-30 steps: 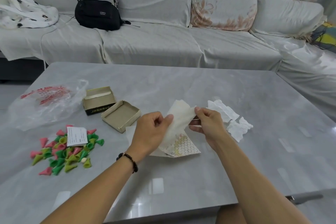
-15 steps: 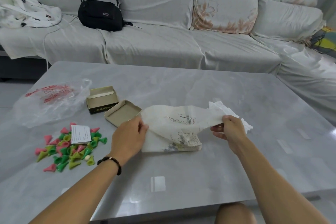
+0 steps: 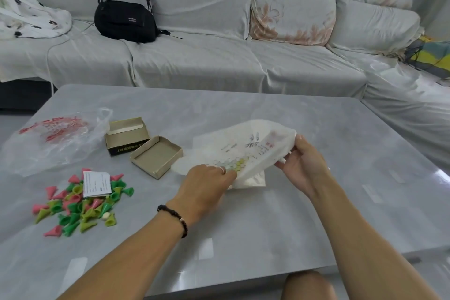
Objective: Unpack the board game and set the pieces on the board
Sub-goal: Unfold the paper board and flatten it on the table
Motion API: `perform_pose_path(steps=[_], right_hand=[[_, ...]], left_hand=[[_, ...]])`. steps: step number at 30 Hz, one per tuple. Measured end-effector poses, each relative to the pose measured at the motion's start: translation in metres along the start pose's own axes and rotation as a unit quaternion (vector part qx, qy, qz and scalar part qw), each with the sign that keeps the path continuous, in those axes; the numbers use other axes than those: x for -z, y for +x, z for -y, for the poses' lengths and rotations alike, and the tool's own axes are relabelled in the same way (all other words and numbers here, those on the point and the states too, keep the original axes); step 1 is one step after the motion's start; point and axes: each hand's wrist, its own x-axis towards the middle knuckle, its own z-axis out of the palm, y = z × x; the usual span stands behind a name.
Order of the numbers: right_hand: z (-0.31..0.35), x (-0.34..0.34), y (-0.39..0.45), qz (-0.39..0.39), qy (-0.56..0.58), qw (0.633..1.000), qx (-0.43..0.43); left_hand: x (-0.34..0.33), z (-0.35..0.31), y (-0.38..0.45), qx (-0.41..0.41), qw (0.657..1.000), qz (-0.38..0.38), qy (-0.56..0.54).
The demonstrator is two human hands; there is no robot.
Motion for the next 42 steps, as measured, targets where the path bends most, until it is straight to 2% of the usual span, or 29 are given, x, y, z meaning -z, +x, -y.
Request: perform_pose_path(steps=[3,5,7,8,10,12,13,14,15,17,19,20,23,26,28,30,32,33,34,36,37,39,42], right_hand=[[-0.002,-0.004,-0.001,-0.026,0.026,0.999,-0.014],[-0.011,-0.013,-0.010,-0.017,-0.092,0.995,-0.041],[-0.027,-0.026,-0.020,-0.007,-0.240,0.970,-0.050],[-0.033,-0.031,-0.021,-0.021,-0.273,0.961,-0.037],[-0.039,-0.036,-0.021,-0.072,-0.285,0.956,-0.005],[-0.036,-0.033,-0.016,-0.094,-0.250,0.964,-0.005],[-0.033,-0.030,-0.012,-0.095,-0.217,0.971,-0.014],[-0.030,-0.026,-0.010,-0.096,-0.184,0.978,-0.026],[-0.029,-0.022,-0.008,-0.097,-0.156,0.982,-0.043],[-0.024,-0.017,-0.009,-0.081,-0.122,0.986,-0.079],[-0.017,-0.014,-0.018,-0.043,-0.118,0.986,-0.111],[-0.013,-0.012,-0.022,-0.030,-0.130,0.984,-0.117],[-0.005,-0.002,-0.024,-0.027,-0.221,0.969,-0.111],[-0.004,0.006,-0.023,0.004,-0.194,0.969,-0.152],[-0.005,0.013,-0.017,0.007,-0.223,0.961,-0.163],[-0.006,0.024,-0.007,-0.019,-0.330,0.935,-0.128],[-0.010,0.034,0.005,-0.026,-0.462,0.883,-0.081],[-0.013,0.039,0.011,-0.032,-0.508,0.858,-0.067],[-0.015,0.041,0.014,-0.032,-0.536,0.841,-0.059],[-0.021,0.038,0.019,-0.010,-0.570,0.820,-0.047],[-0.026,0.034,0.021,0.008,-0.585,0.810,-0.033],[-0.038,0.028,0.027,0.030,-0.611,0.791,-0.008],[-0.056,0.023,0.038,0.027,-0.679,0.732,0.058]], left_hand=[[0.005,0.002,-0.005,-0.011,0.993,-0.101,0.056],[0.011,-0.002,-0.003,-0.032,0.986,-0.148,0.064],[0.009,-0.009,0.000,-0.043,0.984,-0.158,0.065],[0.006,-0.012,0.002,-0.054,0.985,-0.151,0.059],[0.007,-0.018,0.000,-0.070,0.992,-0.098,0.047],[0.012,-0.018,-0.007,-0.050,0.998,0.048,-0.011],[0.015,-0.015,-0.010,-0.020,0.987,0.137,-0.076],[0.021,-0.014,-0.011,0.018,0.970,0.186,-0.156],[0.021,-0.011,-0.010,0.047,0.958,0.168,-0.228],[0.029,-0.005,-0.002,0.113,0.935,0.028,-0.336],[0.032,0.004,0.013,0.163,0.914,-0.099,-0.359],[0.033,0.008,0.021,0.175,0.914,-0.123,-0.344],[0.028,0.019,0.043,0.195,0.927,-0.080,-0.310],[0.021,0.024,0.057,0.188,0.931,0.017,-0.311],[0.014,0.026,0.063,0.185,0.920,0.061,-0.340],[0.013,0.025,0.065,0.206,0.890,0.029,-0.406],[0.020,0.027,0.070,0.234,0.866,-0.027,-0.441],[0.025,0.030,0.075,0.235,0.871,-0.042,-0.429],[0.032,0.033,0.079,0.226,0.892,-0.049,-0.389],[0.040,0.036,0.085,0.202,0.947,-0.058,-0.244],[0.039,0.036,0.086,0.195,0.964,-0.076,-0.165],[0.024,0.031,0.080,0.172,0.979,-0.108,-0.026],[-0.004,0.013,0.056,0.115,0.988,-0.102,0.025]])
